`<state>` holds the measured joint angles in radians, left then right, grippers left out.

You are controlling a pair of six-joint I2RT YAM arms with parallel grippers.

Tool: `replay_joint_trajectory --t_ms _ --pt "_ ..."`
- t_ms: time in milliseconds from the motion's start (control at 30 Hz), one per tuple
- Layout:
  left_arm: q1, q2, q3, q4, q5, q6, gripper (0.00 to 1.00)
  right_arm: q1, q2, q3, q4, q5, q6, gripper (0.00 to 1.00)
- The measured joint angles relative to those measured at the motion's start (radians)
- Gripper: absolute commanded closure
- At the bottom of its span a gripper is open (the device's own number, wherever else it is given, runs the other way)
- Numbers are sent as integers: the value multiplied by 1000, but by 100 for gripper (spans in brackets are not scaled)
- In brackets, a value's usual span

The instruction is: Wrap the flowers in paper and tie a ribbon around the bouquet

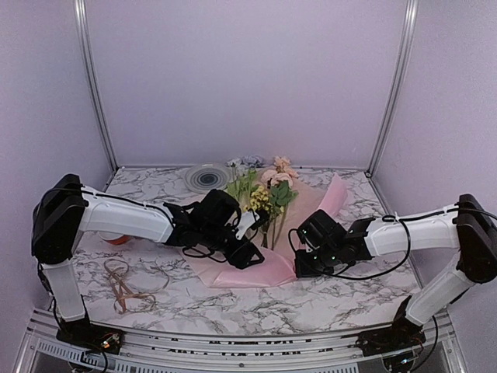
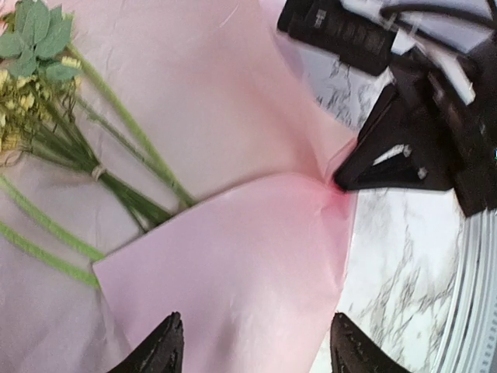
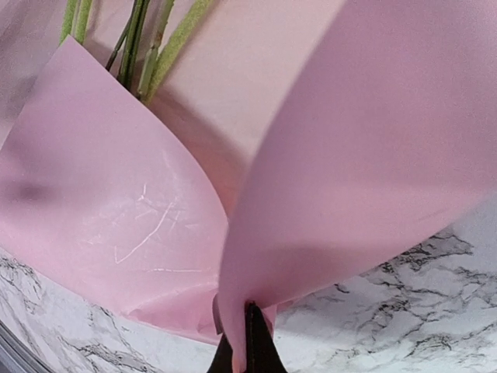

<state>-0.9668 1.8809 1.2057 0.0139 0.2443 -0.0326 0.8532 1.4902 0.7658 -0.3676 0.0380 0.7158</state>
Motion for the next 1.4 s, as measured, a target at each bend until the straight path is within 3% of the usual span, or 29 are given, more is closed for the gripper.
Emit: replay_joint_trajectory --t_ms 233,500,900,1400 --pt "54 -19 -110 -51 -26 -93 34 0 0 2 0 -3 -18 100" --pt "54 40 -96 -66 -75 -137 50 0 -1 41 -16 -9 -65 100" --pt "53 75 -69 -27 -101 -159 53 23 -57 87 95 -117 -134 100" --pt "51 110 -69 74 -122 -193 59 31 118 122 286 -307 -205 100"
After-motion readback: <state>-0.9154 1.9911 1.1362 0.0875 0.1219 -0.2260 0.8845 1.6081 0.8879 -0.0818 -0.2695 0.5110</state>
